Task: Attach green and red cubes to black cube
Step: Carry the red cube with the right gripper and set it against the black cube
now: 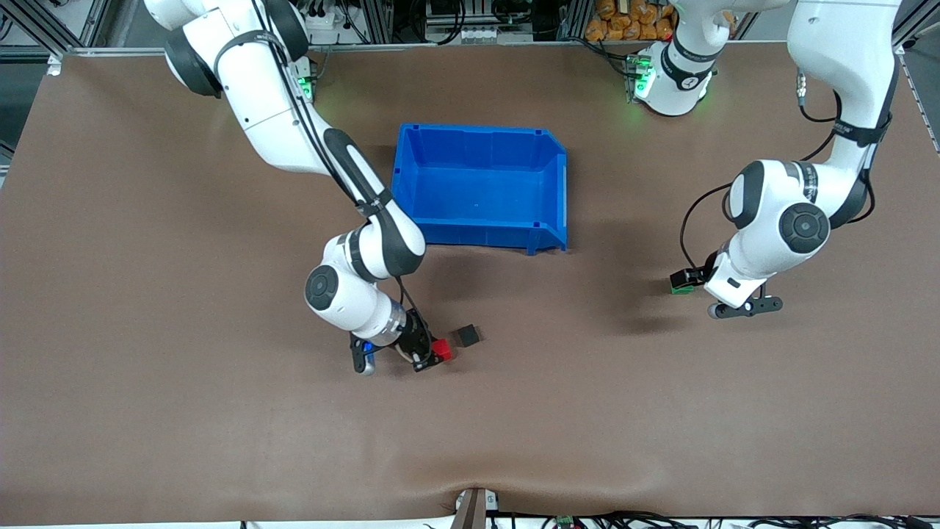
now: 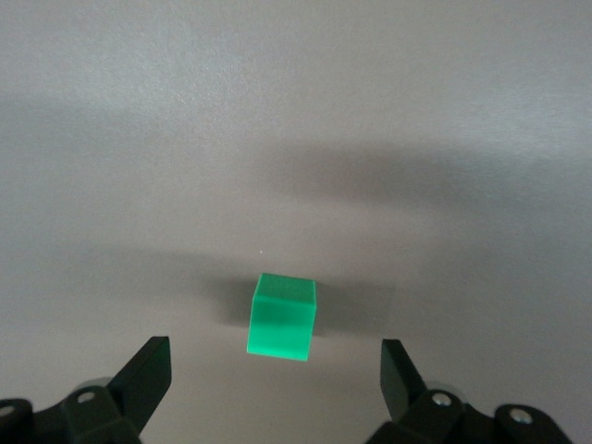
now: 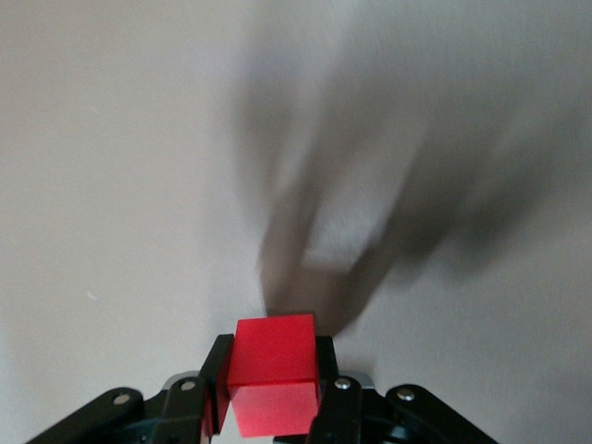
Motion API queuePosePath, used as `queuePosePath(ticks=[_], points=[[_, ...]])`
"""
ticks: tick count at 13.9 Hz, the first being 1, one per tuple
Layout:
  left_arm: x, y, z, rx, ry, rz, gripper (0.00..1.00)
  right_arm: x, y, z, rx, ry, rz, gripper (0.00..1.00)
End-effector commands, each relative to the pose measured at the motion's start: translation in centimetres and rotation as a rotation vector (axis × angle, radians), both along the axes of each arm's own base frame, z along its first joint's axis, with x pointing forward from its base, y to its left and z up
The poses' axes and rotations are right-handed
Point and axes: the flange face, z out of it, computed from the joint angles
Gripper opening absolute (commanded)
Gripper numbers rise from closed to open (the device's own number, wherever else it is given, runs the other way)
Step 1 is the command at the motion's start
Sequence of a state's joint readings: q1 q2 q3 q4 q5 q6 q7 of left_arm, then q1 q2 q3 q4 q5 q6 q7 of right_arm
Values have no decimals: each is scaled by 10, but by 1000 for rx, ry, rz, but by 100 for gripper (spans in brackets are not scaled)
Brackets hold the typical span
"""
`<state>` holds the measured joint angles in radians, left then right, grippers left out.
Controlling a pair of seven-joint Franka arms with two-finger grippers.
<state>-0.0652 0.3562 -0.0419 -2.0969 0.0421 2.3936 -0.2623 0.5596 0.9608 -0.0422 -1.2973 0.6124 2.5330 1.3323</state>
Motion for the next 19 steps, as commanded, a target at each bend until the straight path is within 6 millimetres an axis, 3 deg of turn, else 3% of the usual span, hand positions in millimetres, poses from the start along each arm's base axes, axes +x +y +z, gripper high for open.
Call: queuePosePath(ticks=[1, 4, 8, 10, 11, 12, 13, 14, 15, 17, 19], points=[[0, 15, -12, 9, -16, 18, 100, -6, 25, -14, 13, 31, -41, 0], [-1, 14, -26, 9, -6, 15, 100, -19, 38, -20, 5, 90, -53, 0], [-1, 11, -42, 6, -5, 8, 100, -17, 34, -19, 18, 179, -175, 0], [-2, 6, -48, 6, -1, 1, 93, -23, 42, -20, 17, 201, -206, 0], [-2, 6, -52, 5, -2, 0, 90, -23, 42, -20, 20, 207, -221, 6], [-1, 6, -53, 4, -5, 0, 85, -24, 44, -20, 22, 211, -233, 25], [-2, 5, -56, 3, -5, -1, 82, -30, 51, -20, 17, 209, -222, 49], [-1, 5, -57, 3, -5, -1, 78, -33, 56, -19, -1, 193, -199, 95], [-1, 5, -57, 3, -5, -1, 73, -27, 50, -14, -23, 175, -186, 100], [-1, 5, -58, 3, -4, -1, 61, -17, 36, 6, -94, 140, -141, 100], [-1, 4, -60, 3, -1, -1, 38, 11, -3, 48, -172, 54, -101, 100]])
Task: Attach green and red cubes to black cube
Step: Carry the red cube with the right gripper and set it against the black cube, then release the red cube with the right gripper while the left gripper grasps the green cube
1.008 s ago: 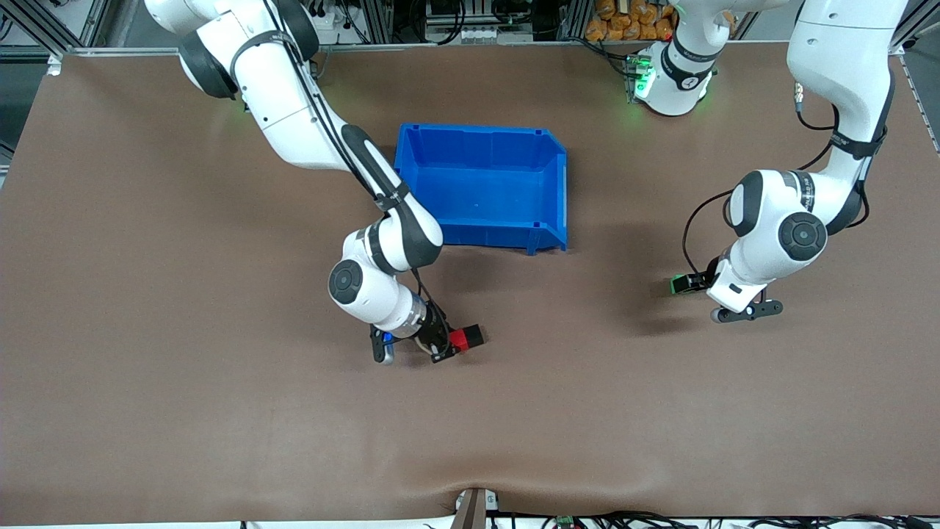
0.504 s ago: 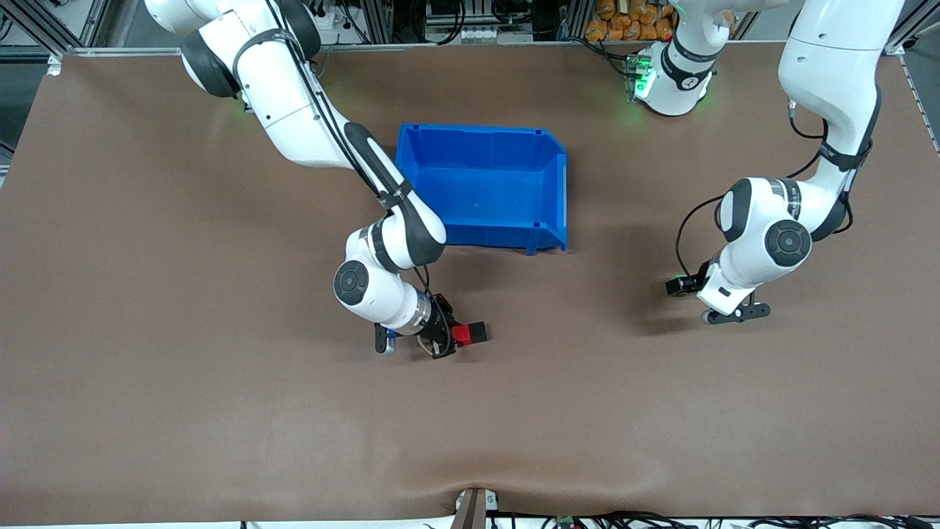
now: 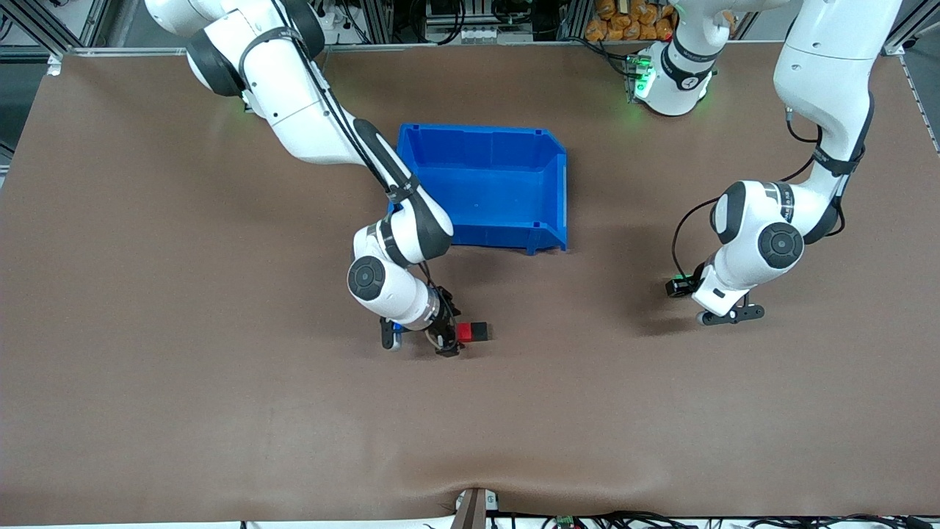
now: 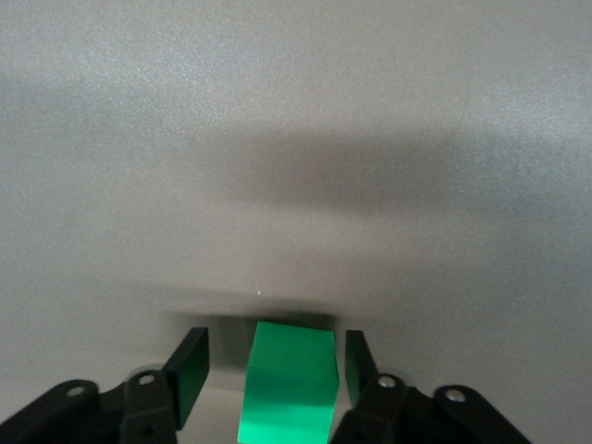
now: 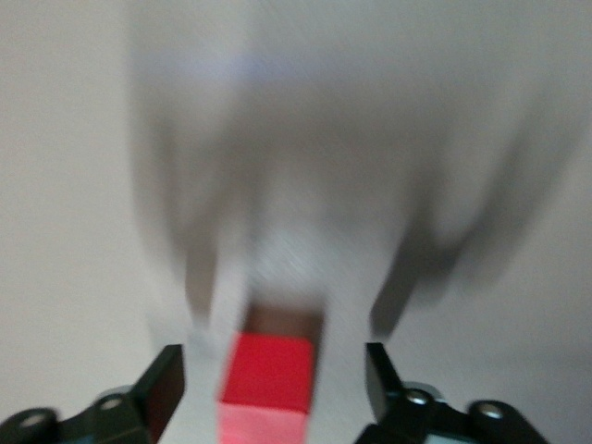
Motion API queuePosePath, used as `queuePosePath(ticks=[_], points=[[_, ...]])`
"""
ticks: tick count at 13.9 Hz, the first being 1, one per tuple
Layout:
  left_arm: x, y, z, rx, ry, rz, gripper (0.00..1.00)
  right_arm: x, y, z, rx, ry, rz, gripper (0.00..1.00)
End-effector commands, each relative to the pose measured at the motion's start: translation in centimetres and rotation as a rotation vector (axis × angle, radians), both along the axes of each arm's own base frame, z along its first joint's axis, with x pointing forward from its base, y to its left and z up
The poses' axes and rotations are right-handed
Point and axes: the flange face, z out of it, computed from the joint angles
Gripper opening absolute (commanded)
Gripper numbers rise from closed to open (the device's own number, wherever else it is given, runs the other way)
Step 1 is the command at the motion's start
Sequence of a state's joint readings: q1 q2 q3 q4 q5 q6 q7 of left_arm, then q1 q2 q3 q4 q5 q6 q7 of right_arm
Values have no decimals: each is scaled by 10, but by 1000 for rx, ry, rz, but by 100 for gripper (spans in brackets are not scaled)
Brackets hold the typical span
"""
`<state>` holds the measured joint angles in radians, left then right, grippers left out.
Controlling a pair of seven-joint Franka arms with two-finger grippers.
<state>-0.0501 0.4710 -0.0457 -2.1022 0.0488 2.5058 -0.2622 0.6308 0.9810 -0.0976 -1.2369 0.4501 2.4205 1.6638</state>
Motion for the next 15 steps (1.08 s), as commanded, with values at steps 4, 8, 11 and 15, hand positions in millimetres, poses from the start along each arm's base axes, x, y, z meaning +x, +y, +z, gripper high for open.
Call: queuePosePath(ticks=[4, 8, 11, 15], points=[[2, -4, 0, 9, -12, 29, 0, 51, -120, 91, -89, 36, 189, 100], [11, -10, 13, 10, -38, 98, 0, 82, -239, 158, -74, 91, 392, 100], [25, -14, 29, 10, -66, 269, 0, 82, -317, 209, -41, 78, 517, 100], [34, -43, 54, -3, -63, 599, 0, 60, -407, 271, -4, 54, 643, 100]])
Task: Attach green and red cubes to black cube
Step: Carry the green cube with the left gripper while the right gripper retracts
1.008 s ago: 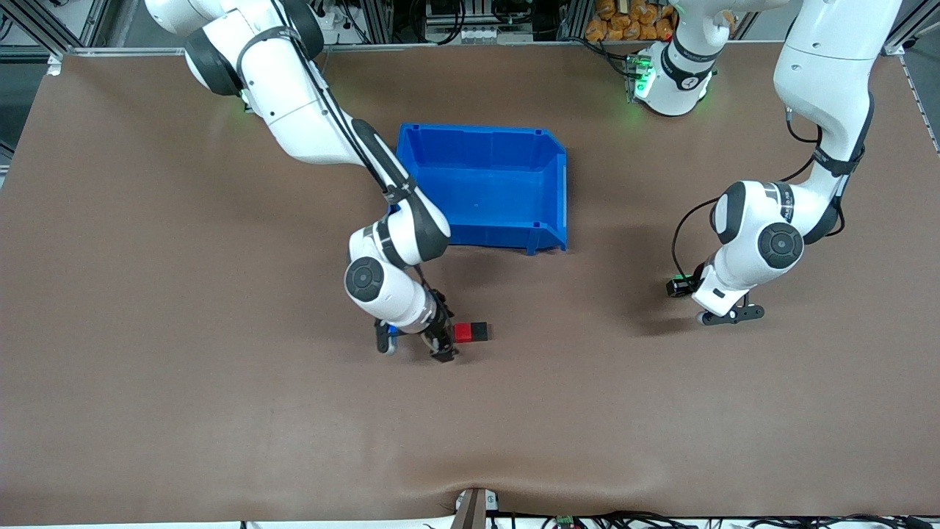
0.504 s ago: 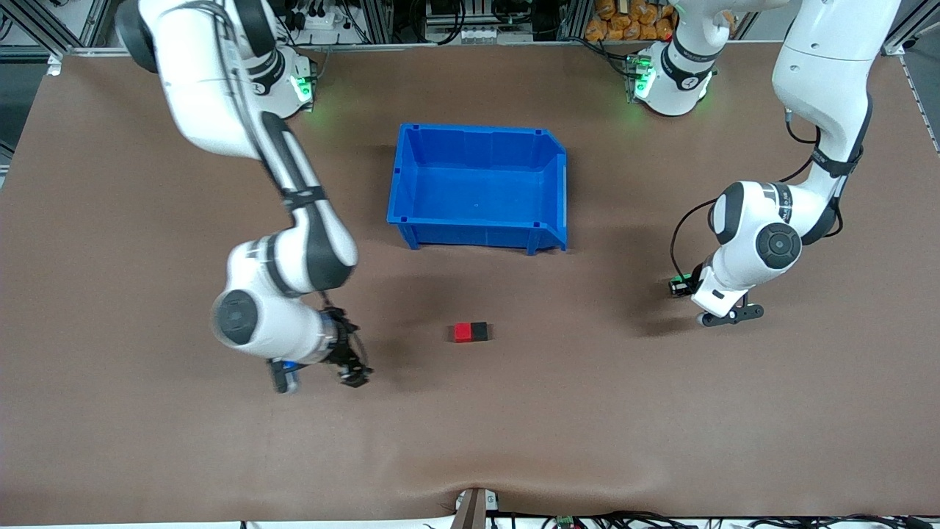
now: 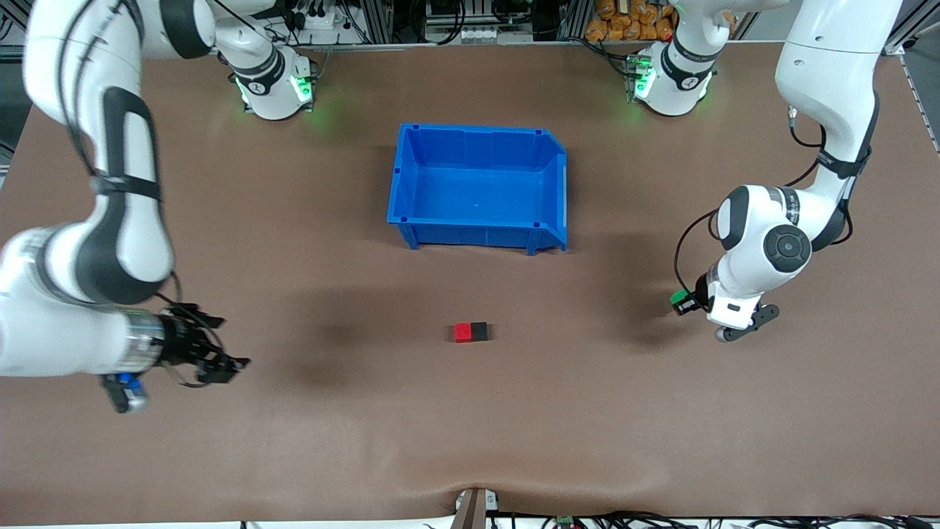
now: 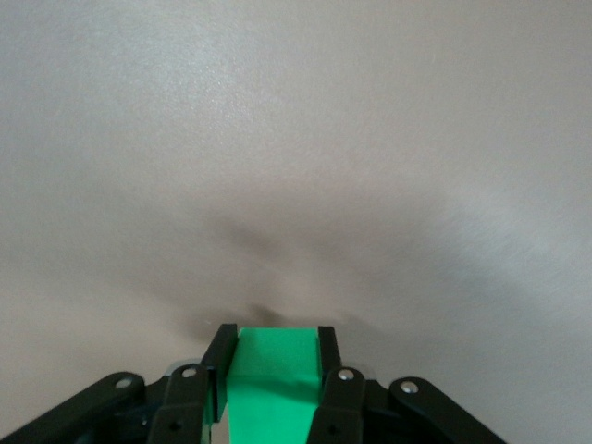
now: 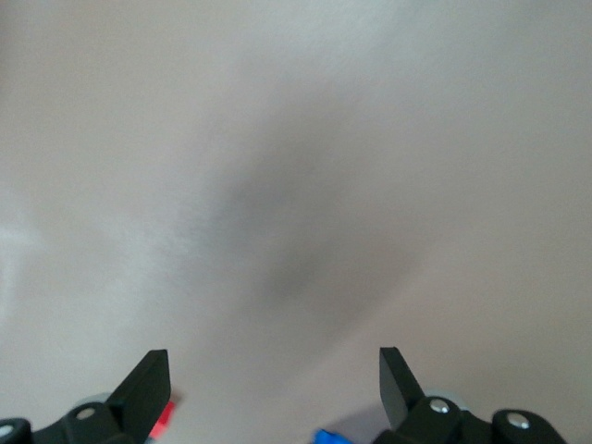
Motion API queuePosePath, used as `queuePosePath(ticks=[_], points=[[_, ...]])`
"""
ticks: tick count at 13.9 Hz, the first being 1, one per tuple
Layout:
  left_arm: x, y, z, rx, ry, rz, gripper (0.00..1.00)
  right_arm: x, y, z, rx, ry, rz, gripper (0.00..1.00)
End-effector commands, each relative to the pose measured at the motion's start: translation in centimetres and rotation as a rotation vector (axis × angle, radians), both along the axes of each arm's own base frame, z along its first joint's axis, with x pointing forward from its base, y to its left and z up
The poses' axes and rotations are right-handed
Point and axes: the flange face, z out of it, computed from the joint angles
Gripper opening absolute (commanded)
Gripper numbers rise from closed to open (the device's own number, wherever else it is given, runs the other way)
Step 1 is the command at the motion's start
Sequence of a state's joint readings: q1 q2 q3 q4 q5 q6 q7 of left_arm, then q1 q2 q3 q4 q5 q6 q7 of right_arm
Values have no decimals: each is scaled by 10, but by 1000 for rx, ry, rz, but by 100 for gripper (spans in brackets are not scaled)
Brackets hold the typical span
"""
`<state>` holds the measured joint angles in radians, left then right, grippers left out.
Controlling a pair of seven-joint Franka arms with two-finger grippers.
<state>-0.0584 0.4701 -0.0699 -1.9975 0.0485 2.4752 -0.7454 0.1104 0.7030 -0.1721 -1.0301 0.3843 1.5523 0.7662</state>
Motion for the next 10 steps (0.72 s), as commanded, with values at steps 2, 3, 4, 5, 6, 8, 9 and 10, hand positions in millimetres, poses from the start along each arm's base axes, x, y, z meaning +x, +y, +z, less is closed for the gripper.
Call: queuePosePath(ticks=[2, 3, 4, 5, 6, 8, 9, 10], points=[[5, -60, 24, -23, 0, 318, 0, -32, -65, 63, 19, -20, 136, 100], [10, -75, 23, -30, -6, 393, 0, -42, -76, 76, 0, -4, 167, 100], [13, -91, 22, -36, -9, 447, 0, -54, -81, 103, -45, -21, 219, 100], [16, -106, 18, -38, -5, 504, 0, -66, -81, 129, -112, -53, 311, 100], [21, -127, 17, -40, 1, 556, 0, -74, -81, 142, -169, -70, 470, 100], [31, -172, 12, -35, 22, 649, 0, -97, -92, 159, -129, -121, 764, 100], [40, -190, 11, -34, 30, 711, 0, -109, -97, 163, -121, -147, 783, 100], [46, -207, 9, -35, 35, 756, 0, -126, -92, 165, -123, -168, 791, 100]])
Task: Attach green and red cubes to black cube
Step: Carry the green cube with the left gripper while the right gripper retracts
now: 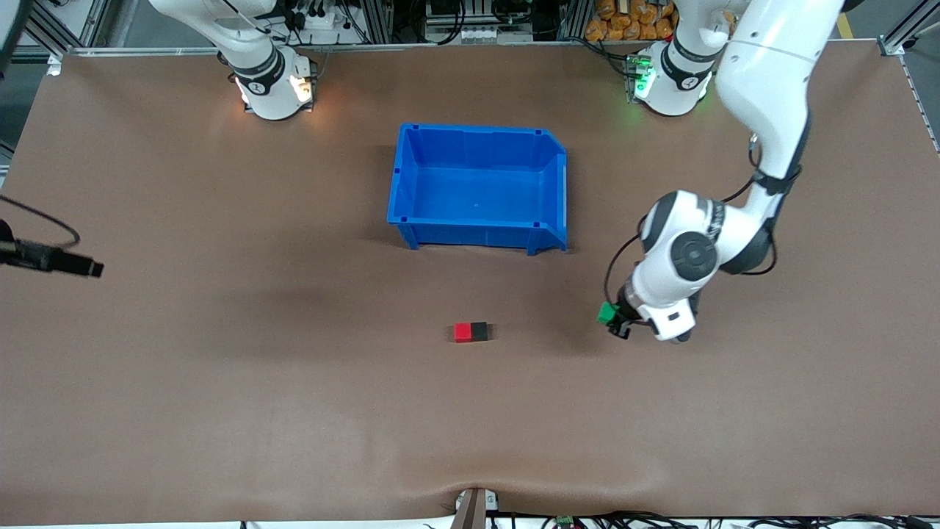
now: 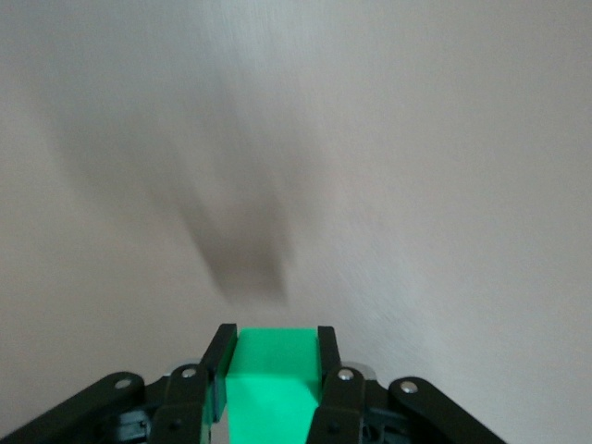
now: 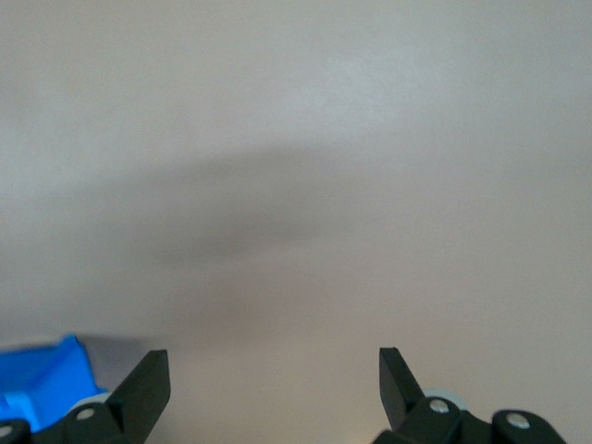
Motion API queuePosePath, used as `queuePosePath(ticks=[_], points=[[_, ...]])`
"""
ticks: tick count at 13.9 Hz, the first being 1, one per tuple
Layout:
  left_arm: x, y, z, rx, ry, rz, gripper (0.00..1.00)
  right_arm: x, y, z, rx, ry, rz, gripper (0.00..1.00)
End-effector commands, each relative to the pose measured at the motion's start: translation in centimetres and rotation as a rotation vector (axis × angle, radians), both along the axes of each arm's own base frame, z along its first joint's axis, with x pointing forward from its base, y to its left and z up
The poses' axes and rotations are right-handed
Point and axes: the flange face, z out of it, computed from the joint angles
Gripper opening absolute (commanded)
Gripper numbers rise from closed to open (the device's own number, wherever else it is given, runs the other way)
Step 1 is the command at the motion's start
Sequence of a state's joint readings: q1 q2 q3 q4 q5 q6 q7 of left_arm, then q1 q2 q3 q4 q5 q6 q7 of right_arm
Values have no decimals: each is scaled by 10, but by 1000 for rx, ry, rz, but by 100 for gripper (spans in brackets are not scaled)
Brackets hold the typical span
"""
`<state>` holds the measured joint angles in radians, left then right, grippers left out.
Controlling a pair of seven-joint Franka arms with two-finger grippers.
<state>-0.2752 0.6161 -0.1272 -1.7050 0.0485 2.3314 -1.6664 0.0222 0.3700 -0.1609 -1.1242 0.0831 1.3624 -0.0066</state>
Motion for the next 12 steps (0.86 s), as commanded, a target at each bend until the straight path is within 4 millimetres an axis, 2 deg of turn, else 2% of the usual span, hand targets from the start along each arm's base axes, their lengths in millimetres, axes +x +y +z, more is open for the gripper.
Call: queuePosePath(ticks=[1, 3, 4, 5, 7, 8, 9, 10, 12], points=[[23, -47, -8, -2, 18, 115, 0, -55, 7, -5, 7, -38, 95, 100], [25, -66, -14, -25, 30, 178, 0, -99, 4, -20, 17, -109, 92, 100], [30, -71, -16, -42, 29, 212, 0, -114, 4, -28, 23, -114, 89, 100], [27, -88, -20, -49, 32, 229, 0, -120, 5, -30, 27, -108, 91, 100], [24, -111, -24, -52, 21, 257, 0, -112, 0, -26, 20, -113, 93, 100], [26, -116, -24, -60, 19, 279, 0, -103, -2, -21, 18, -103, 88, 100], [23, -126, -29, -64, 26, 291, 0, -102, 3, -13, 13, -95, 97, 100], [18, -140, -33, -64, 25, 292, 0, -98, 7, 5, -21, -114, 109, 100], [11, -155, -47, -56, 31, 298, 0, -105, 13, 37, -51, -110, 139, 100]])
